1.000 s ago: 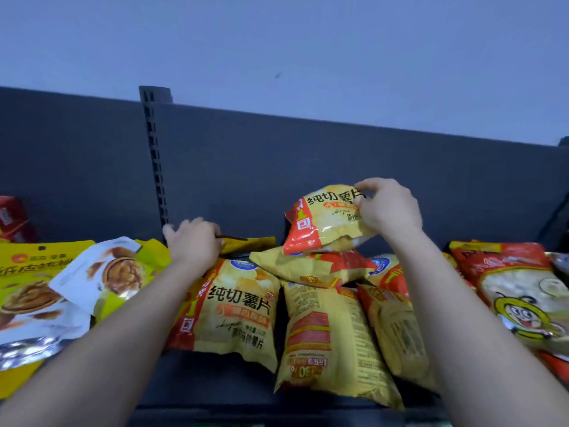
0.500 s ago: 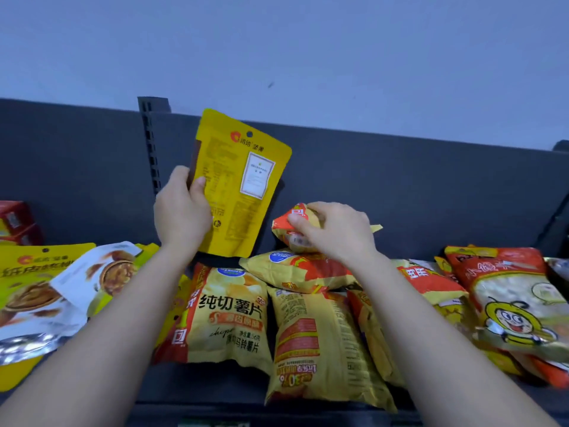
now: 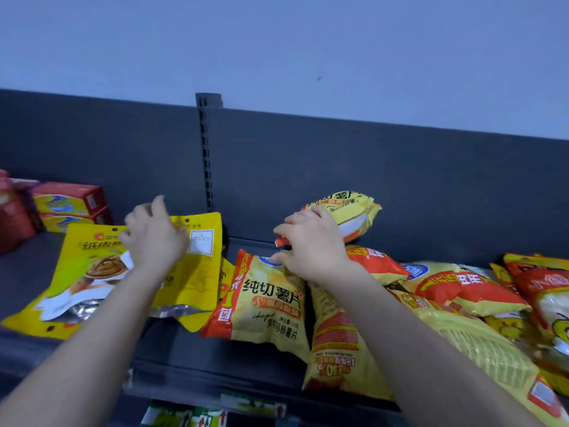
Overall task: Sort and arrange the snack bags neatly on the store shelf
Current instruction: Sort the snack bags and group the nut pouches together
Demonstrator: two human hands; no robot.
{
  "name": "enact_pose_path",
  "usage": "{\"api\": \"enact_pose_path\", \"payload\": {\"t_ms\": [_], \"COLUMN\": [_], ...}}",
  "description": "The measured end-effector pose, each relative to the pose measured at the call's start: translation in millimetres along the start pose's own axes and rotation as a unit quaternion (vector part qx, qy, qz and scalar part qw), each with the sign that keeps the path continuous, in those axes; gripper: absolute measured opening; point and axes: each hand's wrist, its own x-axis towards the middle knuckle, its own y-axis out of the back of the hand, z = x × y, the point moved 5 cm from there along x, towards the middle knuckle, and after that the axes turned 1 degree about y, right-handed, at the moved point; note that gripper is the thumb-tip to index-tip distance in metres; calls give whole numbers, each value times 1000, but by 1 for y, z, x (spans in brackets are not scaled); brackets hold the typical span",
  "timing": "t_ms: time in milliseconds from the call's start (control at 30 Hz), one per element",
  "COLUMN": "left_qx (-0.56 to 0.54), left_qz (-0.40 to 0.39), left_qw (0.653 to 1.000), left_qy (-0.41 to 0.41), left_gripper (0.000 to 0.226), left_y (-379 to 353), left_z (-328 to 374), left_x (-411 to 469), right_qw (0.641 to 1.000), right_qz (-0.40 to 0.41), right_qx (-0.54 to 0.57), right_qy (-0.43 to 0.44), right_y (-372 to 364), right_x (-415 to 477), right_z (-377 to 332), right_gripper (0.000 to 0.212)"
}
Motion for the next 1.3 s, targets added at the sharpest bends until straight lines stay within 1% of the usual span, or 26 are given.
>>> {"api": "enact_pose_path", "payload": {"t_ms": [33,67,100,133,167,200,233,267,300,367,433,500,567,667,767,833,900,1000,1067,1133,1200,1300], "left_qx": [-17,-51,-69,-66,-41,-1,37,62,64,12,-91,-170,-201,-217,-226,-226,-225,-272,-322,-379,-433,-471], "left_qz": [-12,-56,-133,-227,-312,-374,-405,-417,-424,-430,-420,-395,-377,-361,-356,-332,-287,-213,-173,-161,-168,-198], "left_qw": [998,993,984,968,946,924,910,903,900,901,903,903,904,907,907,916,931,937,928,908,882,857], "left_qy": [-54,-89,-97,-90,-80,-78,-83,-87,-85,-61,-24,-4,-2,6,4,-11,-26,-48,-67,-75,-76,-64], "left_gripper": [51,42,35,39,51,66,81,92,99,101,94,86,82,87,91,91,86,84,83,82,83,82], "left_y": [-2,-5,-11,-21,-31,-41,-49,-57,-64,-69,-69,-69,-70,-74,-74,-68,-55,-29,-13,-4,-2,-15], "left_z": [13,27,39,49,57,63,66,68,67,66,66,66,66,62,57,56,58,74,93,117,144,182], "left_x": [-8,-17,-27,-39,-52,-64,-72,-76,-78,-77,-73,-70,-69,-66,-64,-62,-57,-51,-53,-62,-76,-105], "right_qw": [1000,1000,999,998,998,997,996,994,993,990,986,979,972,964,962,968,970,957,945,932,914,891], "right_qz": [-3,-8,-15,-22,-29,-38,-49,-61,-71,-79,-71,-76,-99,-126,-114,-74,-27,79,151,220,284,338], "right_qx": [-8,-19,-31,-40,-47,-52,-58,-63,-68,-80,-100,-124,-149,-175,-188,-178,-163,-164,-134,-92,-90,-125], "right_qy": [-11,-21,-29,-36,-43,-49,-56,-62,-69,-89,-116,-140,-154,-158,-160,-163,-177,-225,-256,-273,-276,-275], "right_y": [-2,-4,-6,-7,-9,-10,-11,-12,-12,-7,1,7,7,-1,-6,-4,0,24,45,67,87,107], "right_x": [1,1,0,0,-2,-3,-5,-7,-11,-17,-22,-26,-31,-40,-44,-47,-50,-55,-60,-70,-85,-117], "right_z": [1,3,5,7,9,11,14,16,19,24,27,29,31,32,30,31,36,56,75,94,112,137], "right_gripper": [46,48,50,55,61,67,73,77,77,66,50,40,36,32,28,25,22,11,12,16,19,22]}}
